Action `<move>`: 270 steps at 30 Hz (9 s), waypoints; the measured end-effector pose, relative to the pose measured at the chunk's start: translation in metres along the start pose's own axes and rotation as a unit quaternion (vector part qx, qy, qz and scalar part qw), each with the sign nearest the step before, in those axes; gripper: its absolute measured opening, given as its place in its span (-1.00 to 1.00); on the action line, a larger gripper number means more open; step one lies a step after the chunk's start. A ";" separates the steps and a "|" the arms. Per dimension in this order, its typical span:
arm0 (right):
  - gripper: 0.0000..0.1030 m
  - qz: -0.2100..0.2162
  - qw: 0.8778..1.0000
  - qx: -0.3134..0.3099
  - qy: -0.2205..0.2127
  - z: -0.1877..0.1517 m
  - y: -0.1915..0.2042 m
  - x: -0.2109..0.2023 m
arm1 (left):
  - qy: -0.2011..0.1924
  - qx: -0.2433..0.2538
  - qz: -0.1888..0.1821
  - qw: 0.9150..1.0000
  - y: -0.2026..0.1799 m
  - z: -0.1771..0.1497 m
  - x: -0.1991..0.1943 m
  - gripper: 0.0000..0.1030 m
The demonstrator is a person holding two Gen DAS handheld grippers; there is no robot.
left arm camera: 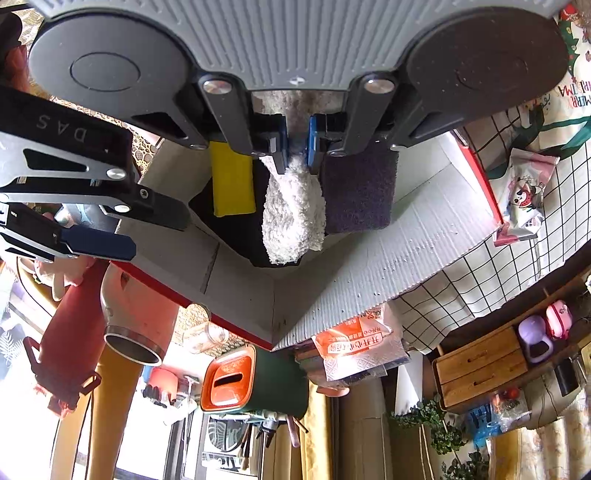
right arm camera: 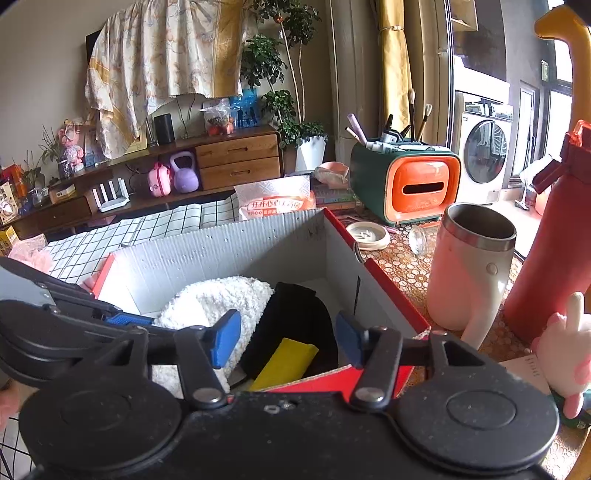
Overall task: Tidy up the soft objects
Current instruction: 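Open the right tool releasing the yellow pad while the left tool lowers and releases the knitted item, then withdraw both tools from the box back over the table, then grasp the clear zip bag with the left tool while the right tool grasps the Christmas tote bag, then carry the zip bag and Christmas tote with both tools into the red box, then open both tools releasing the zip bag and tote into the box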
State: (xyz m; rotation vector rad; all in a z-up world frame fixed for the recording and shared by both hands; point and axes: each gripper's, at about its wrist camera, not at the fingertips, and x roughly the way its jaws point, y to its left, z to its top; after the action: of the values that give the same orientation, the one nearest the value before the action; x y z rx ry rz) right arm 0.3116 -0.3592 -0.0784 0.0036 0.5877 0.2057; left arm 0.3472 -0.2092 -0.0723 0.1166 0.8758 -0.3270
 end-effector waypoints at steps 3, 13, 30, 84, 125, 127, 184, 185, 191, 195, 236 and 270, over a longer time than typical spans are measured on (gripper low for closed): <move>0.18 -0.001 1.000 0.002 -0.005 0.002 0.003 -0.008 | -0.011 -0.009 -0.007 1.000 0.004 -0.003 -0.011 -0.81; 0.35 -0.005 1.000 -0.009 -0.017 0.005 0.013 -0.032 | -0.015 -0.027 -0.012 0.999 0.012 -0.014 -0.027 -0.35; 0.71 0.028 0.999 -0.023 -0.018 0.006 0.047 -0.074 | -0.097 -0.055 0.018 0.994 0.053 -0.050 -0.114 0.50; 0.78 0.169 0.969 -0.162 0.073 -0.034 0.303 0.028 | -0.101 -0.345 0.247 0.900 0.356 -0.247 -0.156 0.99; -0.72 0.124 0.977 -0.136 0.107 -0.055 0.306 0.097 | -0.075 -0.282 0.296 0.909 0.364 -0.237 -0.103 -0.44; -0.77 0.119 0.979 -0.134 0.092 -0.053 0.303 0.088 | -0.080 -0.284 0.294 0.909 0.363 -0.238 -0.109 -0.45; -0.85 0.074 0.986 -0.019 -0.146 0.058 0.064 -0.100 | -0.189 -0.040 0.040 0.980 0.092 -0.068 -0.181 -0.46; -0.85 0.070 0.987 -0.017 -0.146 0.058 0.058 -0.099 | -0.186 -0.032 0.035 0.981 0.085 -0.064 -0.177 -0.46; -0.85 0.049 0.989 -0.003 -0.136 0.051 0.026 -0.092 | -0.163 0.004 0.006 0.987 0.044 -0.045 -0.143 -0.46; -0.84 0.037 0.992 0.005 -0.122 0.043 0.005 -0.082 | -0.144 0.016 -0.001 0.989 0.031 -0.035 -0.118 -0.46; -0.75 0.132 0.989 -0.047 0.039 -0.013 0.003 0.036 | 0.064 -0.031 -0.022 0.997 0.029 0.000 0.052 -0.46; 0.27 0.083 0.995 -0.039 0.027 0.001 0.012 -0.024 | -0.025 -0.031 0.006 0.999 0.034 -0.020 -0.048 0.31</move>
State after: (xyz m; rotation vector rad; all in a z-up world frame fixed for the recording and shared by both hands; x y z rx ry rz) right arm 0.2901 -0.3520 -0.0634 -0.0293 0.6342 0.3921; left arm 0.3149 -0.1613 -0.0493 0.0569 0.8352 -0.2897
